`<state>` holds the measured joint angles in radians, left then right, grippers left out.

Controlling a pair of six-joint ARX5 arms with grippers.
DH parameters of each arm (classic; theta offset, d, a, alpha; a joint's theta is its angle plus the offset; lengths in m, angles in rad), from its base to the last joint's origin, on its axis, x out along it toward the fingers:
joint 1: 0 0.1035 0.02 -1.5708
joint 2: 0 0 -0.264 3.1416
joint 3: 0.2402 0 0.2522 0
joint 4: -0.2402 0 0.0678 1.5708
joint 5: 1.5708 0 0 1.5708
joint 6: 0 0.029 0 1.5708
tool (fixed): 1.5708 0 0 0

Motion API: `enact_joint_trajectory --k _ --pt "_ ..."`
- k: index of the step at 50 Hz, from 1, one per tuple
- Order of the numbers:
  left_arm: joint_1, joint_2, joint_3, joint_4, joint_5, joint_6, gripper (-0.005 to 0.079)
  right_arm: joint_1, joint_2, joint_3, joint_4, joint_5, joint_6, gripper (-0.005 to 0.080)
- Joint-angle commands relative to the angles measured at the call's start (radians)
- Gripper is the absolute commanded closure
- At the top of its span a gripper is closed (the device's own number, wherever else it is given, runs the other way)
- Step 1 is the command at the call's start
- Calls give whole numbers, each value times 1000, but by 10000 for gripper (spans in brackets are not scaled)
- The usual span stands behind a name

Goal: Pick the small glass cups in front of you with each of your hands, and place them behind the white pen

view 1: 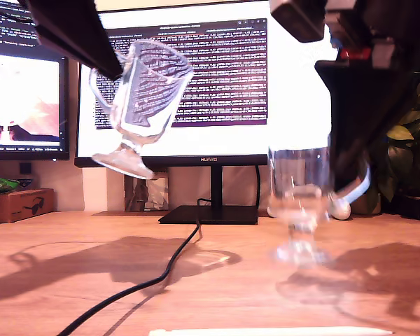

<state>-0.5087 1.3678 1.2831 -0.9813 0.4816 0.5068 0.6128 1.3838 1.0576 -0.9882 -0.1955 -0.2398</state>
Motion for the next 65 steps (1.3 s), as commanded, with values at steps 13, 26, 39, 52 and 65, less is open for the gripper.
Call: enact_joint_trajectory --k 13,26,39,52,65 --pt "-45 -14 13 12 11 -14 765 42 -1 -27 5 -3 10 765" --pt "-63 -17 13 11 11 -21 765 55 -1 -65 21 15 27 765" --pt "-64 -42 13 10 12 -22 765 55 -2 -87 51 23 45 765" --pt "-64 -66 13 13 12 -29 765 55 -2 -88 23 22 54 645" --pt "-64 -66 13 14 19 -36 765 55 -2 -88 13 14 74 552"
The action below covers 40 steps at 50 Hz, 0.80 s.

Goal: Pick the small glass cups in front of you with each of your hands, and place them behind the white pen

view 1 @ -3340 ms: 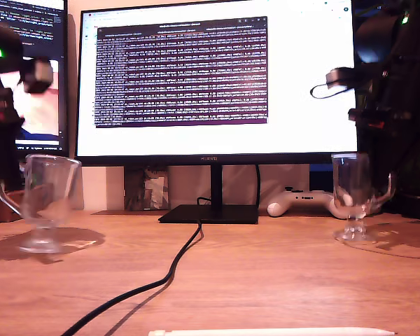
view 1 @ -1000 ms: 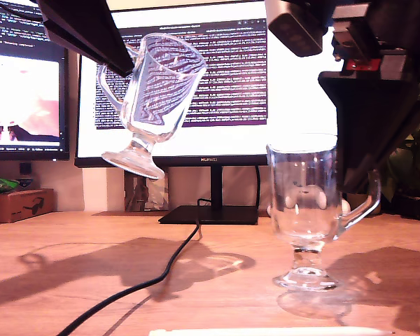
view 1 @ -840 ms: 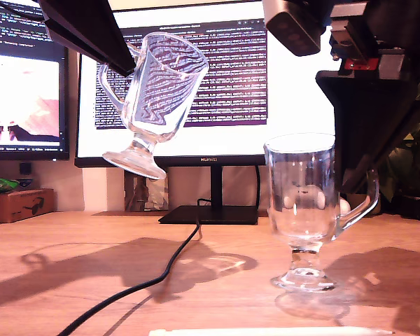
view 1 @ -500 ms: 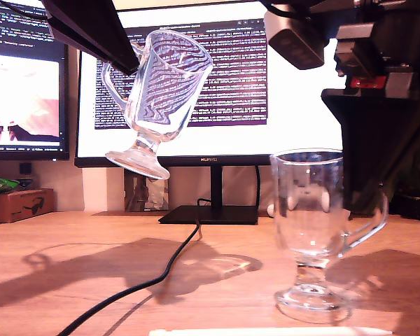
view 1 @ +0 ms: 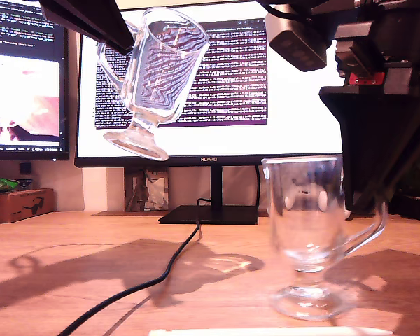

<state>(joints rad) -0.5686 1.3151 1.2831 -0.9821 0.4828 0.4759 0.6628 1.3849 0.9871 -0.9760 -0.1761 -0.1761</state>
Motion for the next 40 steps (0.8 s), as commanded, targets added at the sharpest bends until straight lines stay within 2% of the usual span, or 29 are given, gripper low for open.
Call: enact_joint_trajectory --k 1,12,23,31,40 --pt "-4 -14 13 15 19 -5 765 5 -3 -17 1 -6 14 549" --pt "-4 -14 13 30 51 -5 765 5 -38 -17 -6 -27 22 499" --pt "-16 -26 -3 38 100 -5 765 2 -214 -16 -14 -53 58 474" --pt "-17 -92 -93 100 91 -6 765 -12 -364 -16 -31 -53 103 465" --pt "-17 -208 -217 238 59 -76 765 -42 -474 -16 -43 -49 129 465"
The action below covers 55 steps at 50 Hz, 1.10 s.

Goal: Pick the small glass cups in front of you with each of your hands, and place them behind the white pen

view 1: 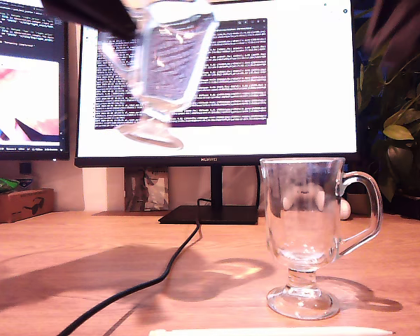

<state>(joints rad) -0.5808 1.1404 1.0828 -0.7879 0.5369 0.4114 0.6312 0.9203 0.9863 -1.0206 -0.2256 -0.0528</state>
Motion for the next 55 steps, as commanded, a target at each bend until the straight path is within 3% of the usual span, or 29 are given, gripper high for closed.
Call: enact_joint_trajectory --k 1,25,55 --pt "-5 -45 -29 56 5 -12 765 -13 -19 -16 1 0 6 465" --pt "-5 -211 -341 359 21 -47 765 -52 -145 -16 -109 38 32 464" --pt "-22 -213 -584 747 5 -156 765 -52 -153 -16 -135 100 39 464"
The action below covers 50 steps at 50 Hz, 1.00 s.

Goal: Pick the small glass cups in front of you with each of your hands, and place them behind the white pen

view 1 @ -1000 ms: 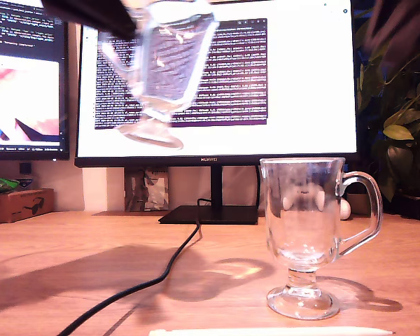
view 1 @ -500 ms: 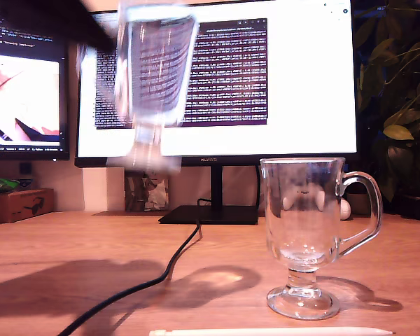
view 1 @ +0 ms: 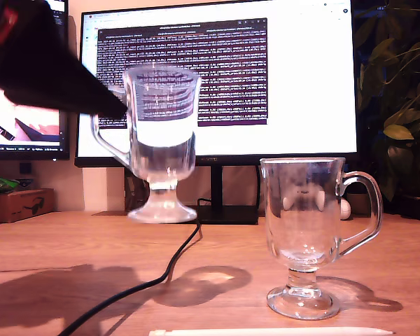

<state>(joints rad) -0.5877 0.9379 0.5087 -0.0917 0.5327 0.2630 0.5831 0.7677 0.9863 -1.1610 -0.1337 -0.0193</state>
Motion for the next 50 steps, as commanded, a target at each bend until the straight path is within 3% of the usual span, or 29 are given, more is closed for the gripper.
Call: enact_joint_trajectory --k 1,24,50 --pt "-18 -10 -15 61 10 -8 765 -4 0 -16 6 13 5 464" --pt "-48 3 -125 243 16 -54 765 -4 2 -16 27 14 19 464" --pt "-132 175 -160 433 5 -66 765 -4 2 -16 26 14 40 464"
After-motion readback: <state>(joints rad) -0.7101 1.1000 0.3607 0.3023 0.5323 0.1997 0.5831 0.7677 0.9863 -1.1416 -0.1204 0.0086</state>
